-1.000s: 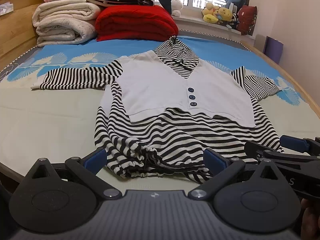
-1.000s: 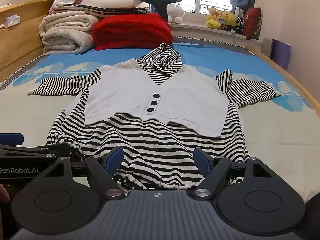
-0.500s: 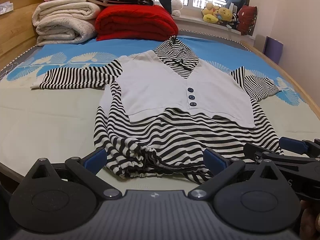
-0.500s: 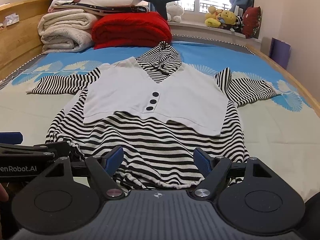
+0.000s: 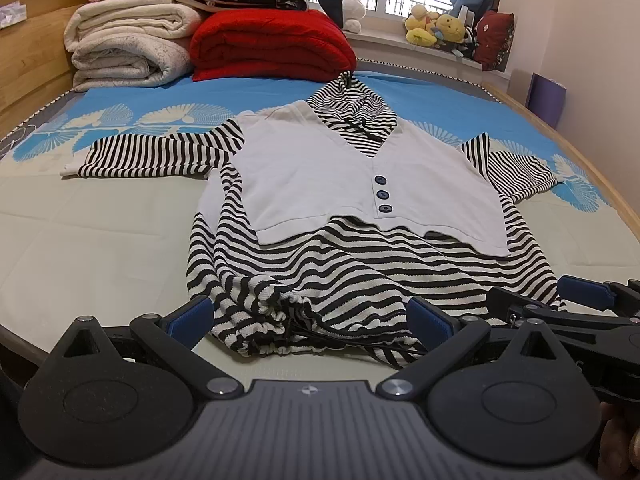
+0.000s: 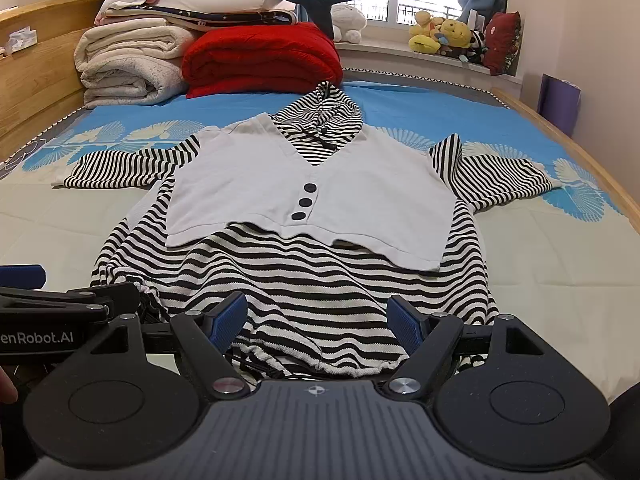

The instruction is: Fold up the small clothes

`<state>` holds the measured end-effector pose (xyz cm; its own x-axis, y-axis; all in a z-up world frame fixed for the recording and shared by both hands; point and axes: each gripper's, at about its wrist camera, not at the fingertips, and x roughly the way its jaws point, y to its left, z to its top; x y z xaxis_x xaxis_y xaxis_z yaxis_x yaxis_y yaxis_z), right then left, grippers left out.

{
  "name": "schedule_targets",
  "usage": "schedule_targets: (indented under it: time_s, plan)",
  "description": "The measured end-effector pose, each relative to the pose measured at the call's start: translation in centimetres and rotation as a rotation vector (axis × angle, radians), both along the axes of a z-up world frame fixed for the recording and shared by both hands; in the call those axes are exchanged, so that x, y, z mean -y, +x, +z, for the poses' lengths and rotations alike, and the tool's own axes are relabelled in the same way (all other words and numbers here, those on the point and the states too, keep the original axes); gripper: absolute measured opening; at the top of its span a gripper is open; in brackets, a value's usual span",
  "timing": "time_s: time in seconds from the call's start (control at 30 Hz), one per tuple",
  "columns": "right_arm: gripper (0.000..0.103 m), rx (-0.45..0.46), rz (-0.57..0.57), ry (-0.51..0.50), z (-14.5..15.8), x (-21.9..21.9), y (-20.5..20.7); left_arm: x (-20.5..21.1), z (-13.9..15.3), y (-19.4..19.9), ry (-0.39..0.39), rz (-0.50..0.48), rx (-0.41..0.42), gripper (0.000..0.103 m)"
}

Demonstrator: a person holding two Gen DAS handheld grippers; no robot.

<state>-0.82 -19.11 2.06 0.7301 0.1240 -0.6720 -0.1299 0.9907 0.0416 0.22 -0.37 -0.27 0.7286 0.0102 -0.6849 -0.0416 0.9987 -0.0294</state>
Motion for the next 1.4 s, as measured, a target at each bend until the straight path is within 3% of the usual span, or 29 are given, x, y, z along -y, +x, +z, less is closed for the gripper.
schedule_targets:
  time_s: [0.57, 0.8, 1.03, 1.4]
  plan:
    - [0.078, -0.007, 0.000, -0.004, -0.1, 0.0, 0.0, 0.1, 0.0, 0.0, 0.020, 0.000, -0.016, 0.102]
    - [0.078, -0.023, -0.001, -0.009, -0.5, -0.2, 0.1, 0.0, 0.2, -0.1, -0.027, 0.002, -0.009, 0.102]
    - [0.078, -0.021, -0.056, 0.010, -0.1, 0.8, 0.6, -0.2, 0.0, 0.3, -0.014, 0.013, -0.071, 0.103]
    - [0.079, -0.070, -0.120, 0.031, -0.5, 2.6, 1.5, -1.9, 0.0, 1.8, -0.058, 0.081, -0.055, 0.103]
